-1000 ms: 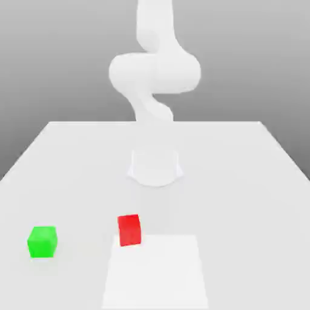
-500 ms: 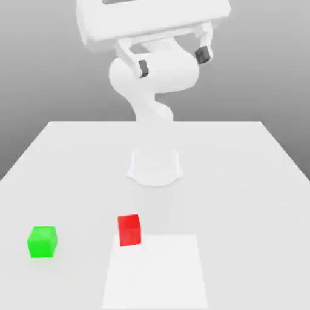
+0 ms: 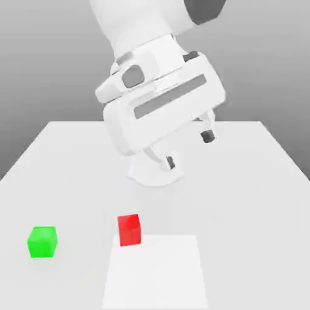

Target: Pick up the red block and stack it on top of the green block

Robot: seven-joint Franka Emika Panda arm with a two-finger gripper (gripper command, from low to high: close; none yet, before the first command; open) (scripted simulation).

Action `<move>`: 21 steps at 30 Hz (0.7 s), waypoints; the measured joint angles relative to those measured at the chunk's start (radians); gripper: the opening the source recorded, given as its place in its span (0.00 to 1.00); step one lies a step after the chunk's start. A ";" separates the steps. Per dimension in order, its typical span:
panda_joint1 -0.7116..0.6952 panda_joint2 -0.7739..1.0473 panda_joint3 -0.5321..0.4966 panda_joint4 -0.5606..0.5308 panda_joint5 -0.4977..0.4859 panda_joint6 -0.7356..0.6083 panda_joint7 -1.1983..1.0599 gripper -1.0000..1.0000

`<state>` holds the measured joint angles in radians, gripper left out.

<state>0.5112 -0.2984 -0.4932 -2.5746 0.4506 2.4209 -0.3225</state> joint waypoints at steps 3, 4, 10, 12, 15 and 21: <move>0.026 0.040 -0.024 -0.022 0.026 0.011 -0.087 0.50; 0.026 0.040 -0.024 -0.022 0.026 0.011 -0.087 0.50; 0.145 0.108 -0.150 -0.083 0.026 0.053 -0.261 0.50; 0.145 0.108 -0.150 -0.083 0.026 0.053 -0.261 0.50; 0.193 0.129 -0.215 -0.125 -0.015 0.087 -0.348 0.50; 0.198 0.229 -0.345 -0.324 -0.312 0.333 -0.706 0.50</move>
<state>0.7091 -0.0695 -0.8377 -2.8982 0.1390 2.7537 -1.0289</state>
